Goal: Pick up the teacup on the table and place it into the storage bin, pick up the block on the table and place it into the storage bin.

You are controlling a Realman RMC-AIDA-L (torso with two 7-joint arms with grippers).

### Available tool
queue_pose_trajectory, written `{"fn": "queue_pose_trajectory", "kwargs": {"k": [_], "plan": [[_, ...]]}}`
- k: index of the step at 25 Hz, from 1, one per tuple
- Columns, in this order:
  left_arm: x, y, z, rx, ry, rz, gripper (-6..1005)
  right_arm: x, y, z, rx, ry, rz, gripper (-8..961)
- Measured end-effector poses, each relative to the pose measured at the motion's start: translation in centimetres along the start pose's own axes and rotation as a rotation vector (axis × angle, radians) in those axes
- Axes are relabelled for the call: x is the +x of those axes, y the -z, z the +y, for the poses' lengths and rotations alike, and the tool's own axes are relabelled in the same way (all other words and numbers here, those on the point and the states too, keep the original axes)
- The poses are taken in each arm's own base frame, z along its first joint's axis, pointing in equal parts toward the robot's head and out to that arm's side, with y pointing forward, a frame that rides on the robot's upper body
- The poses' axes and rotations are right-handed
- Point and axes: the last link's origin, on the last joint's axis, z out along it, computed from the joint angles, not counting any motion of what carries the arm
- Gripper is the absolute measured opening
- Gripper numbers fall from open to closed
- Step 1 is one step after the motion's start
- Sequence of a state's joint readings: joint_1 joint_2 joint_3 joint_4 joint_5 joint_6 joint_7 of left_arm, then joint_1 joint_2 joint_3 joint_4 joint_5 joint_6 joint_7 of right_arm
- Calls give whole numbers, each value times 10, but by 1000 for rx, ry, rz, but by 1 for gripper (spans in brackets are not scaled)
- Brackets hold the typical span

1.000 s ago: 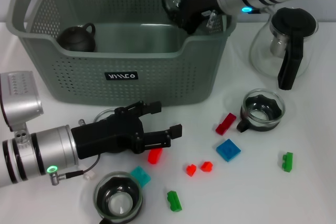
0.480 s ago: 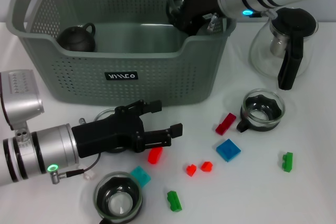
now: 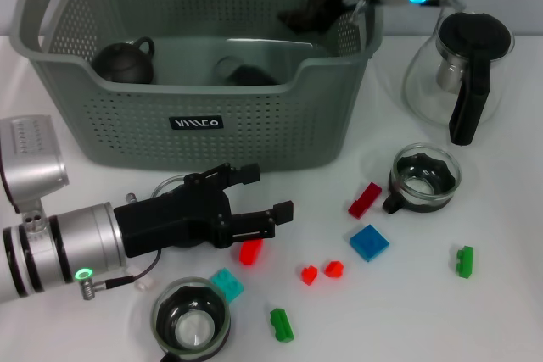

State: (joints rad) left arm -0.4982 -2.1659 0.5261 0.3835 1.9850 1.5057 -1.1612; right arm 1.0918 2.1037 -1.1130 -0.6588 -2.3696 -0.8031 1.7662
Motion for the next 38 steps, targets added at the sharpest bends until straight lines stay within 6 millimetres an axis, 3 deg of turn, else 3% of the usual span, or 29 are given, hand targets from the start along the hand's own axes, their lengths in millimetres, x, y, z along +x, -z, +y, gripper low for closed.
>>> {"fn": "queue_pose_trajectory", "kwargs": {"k": [5,9,10,14,18,21,26,32,38], "plan": [[0,0,0,-2,0,1,932,-13,35,-11,4,-42,-119,531],[0,0,0,-3,3,1,932,-14,88,-5,-80,-88,-283,703],[0,0,1,-4,3,1,932,-14,104,-1,-108,-82,-324,702],[0,0,1,-3,4,1,932,9,149,29,-240,-22,-334,699],[0,1,0,-1,4,1,932,43,170,55,-345,52,-189,696],[0,0,0,-2,1,1,932,65,174,68,-413,73,-66,694],[1,0,0,-2,-1,1,932,85,166,77,-468,48,138,690],[0,0,0,2,0,-1,932,110,137,72,-446,23,355,686],[-1,0,0,5,3,-1,932,120,112,66,-418,21,397,686]]}}
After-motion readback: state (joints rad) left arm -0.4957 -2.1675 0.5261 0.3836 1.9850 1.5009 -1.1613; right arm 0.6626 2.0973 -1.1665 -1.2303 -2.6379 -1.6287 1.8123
